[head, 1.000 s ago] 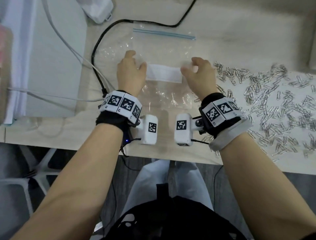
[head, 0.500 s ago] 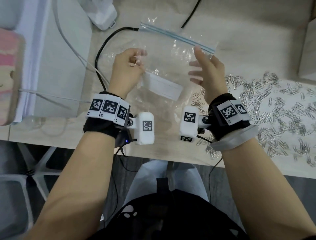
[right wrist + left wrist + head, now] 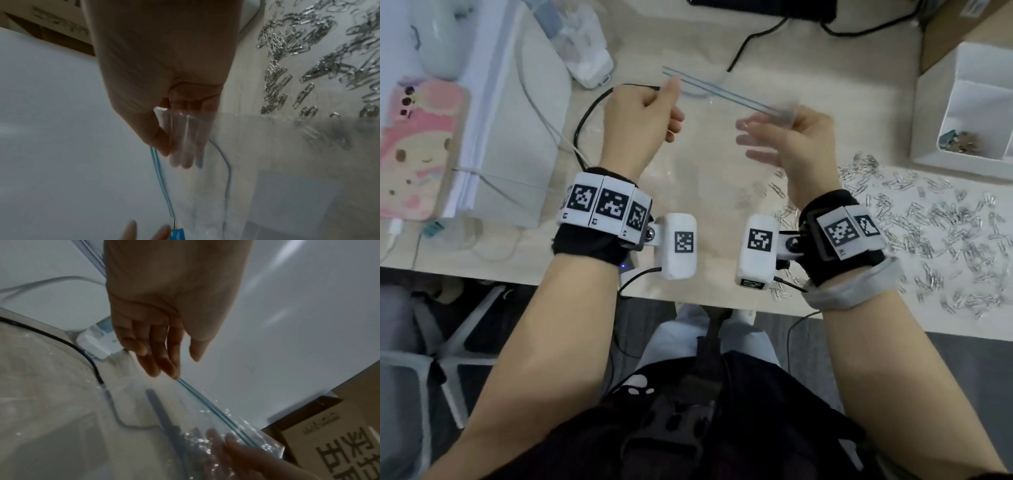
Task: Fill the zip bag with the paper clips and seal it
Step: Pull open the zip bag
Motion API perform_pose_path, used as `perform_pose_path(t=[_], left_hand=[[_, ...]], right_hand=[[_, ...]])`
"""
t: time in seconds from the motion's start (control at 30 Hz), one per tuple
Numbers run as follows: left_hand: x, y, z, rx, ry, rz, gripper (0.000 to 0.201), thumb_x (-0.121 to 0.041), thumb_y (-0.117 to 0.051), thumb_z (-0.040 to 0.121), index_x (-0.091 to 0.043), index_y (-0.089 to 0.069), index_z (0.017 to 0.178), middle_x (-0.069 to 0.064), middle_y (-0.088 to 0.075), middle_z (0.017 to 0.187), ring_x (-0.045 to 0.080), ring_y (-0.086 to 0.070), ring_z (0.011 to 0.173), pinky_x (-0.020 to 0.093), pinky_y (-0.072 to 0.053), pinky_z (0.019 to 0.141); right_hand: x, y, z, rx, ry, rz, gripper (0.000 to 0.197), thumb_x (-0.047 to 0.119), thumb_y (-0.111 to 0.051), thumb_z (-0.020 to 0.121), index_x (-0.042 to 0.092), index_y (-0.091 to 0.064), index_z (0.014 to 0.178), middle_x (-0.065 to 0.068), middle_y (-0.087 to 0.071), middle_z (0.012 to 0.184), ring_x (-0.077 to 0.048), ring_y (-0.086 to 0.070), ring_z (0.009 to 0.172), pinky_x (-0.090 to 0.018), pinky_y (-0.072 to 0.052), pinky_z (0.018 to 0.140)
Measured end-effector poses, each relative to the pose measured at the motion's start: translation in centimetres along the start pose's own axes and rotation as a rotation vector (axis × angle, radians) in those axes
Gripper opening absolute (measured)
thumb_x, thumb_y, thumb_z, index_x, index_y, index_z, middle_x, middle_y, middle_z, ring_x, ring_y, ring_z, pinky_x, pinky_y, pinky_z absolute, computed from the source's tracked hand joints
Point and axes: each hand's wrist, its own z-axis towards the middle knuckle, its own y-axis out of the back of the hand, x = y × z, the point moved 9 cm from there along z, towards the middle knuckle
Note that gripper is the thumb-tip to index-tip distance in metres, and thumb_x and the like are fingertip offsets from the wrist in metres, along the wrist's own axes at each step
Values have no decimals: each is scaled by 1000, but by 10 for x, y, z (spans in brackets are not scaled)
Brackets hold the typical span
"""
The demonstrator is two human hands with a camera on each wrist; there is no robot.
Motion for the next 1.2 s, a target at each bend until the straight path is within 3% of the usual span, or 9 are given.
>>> perform_pose_path(t=[0.17,0.33,0.43,0.57,0.63,0.73,0.87,1.07,1.2], left_hand=[[-32,-14,-26,123,40,-95,53,-57,-44,90,-14,-67,69,-1,-69,63,9,-63,55,21,-41,56],[-39,-20,-42,161,58,-59,34,-36,-51,88,-14,-63,64,-3,-65,51,10,-59,47,18,-38,50],[-42,-20,-49,186,56,-104,26,-22,-51,85,-15,-61,61,-5,-62,47,11,-60,46,14,-36,45],[-52,-22,-61,265,-37,-101,24,-20,-52,89,-15,-60,66,-4,-63,61,12,-62,52,15,-38,46],[-56,-25,-67,317,-89,-63,25,-20,-51,92,-17,-61,70,-2,-64,67,9,-62,53,16,-41,49],[-59,-29,-76,395,-142,-32,22,-20,-51,94,-17,-60,75,0,-64,70,6,-61,55,14,-44,51],[-58,-35,-81,457,-157,11,24,-18,-49,95,-13,-60,74,0,-64,68,7,-61,58,15,-45,54],[-52,-29,-74,378,-108,83,24,-9,-52,80,-11,-61,58,1,-61,54,8,-61,54,14,-44,52],[-49,-15,-66,262,-111,122,30,-11,-55,76,-12,-56,46,-4,-54,40,8,-58,46,13,-43,48]], right_hand=[[25,-11,-25,173,61,-127,23,-7,-70,80,15,-64,76,-2,-77,89,-20,-75,83,-25,-58,68],[37,-15,-47,262,81,-179,21,11,-73,72,17,-60,87,-12,-72,108,-39,-70,103,-39,-58,82],[41,-18,-58,313,37,-166,18,27,-68,81,17,-60,94,-1,-73,107,-28,-73,100,-42,-59,88],[43,-17,-66,300,-45,-175,38,49,-49,98,15,-66,100,-5,-76,107,-23,-76,92,-38,-61,82],[44,-17,-67,292,-66,-207,42,45,-49,100,9,-68,102,-7,-77,102,-24,-77,86,-32,-62,71],[44,-17,-67,282,-55,-270,32,29,-65,94,-2,-68,103,-13,-76,95,-19,-76,71,-22,-56,56],[43,-18,-67,276,-40,-327,19,9,-67,92,-9,-69,98,-14,-74,84,-15,-73,60,-21,-58,54],[43,-15,-64,201,-37,-366,14,-4,-59,89,-15,-67,84,-21,-69,73,-15,-69,48,-24,-56,49],[48,4,-56,20,24,-469,19,-5,-60,84,-3,-68,68,0,-61,43,-6,-58,36,-19,-51,42]])
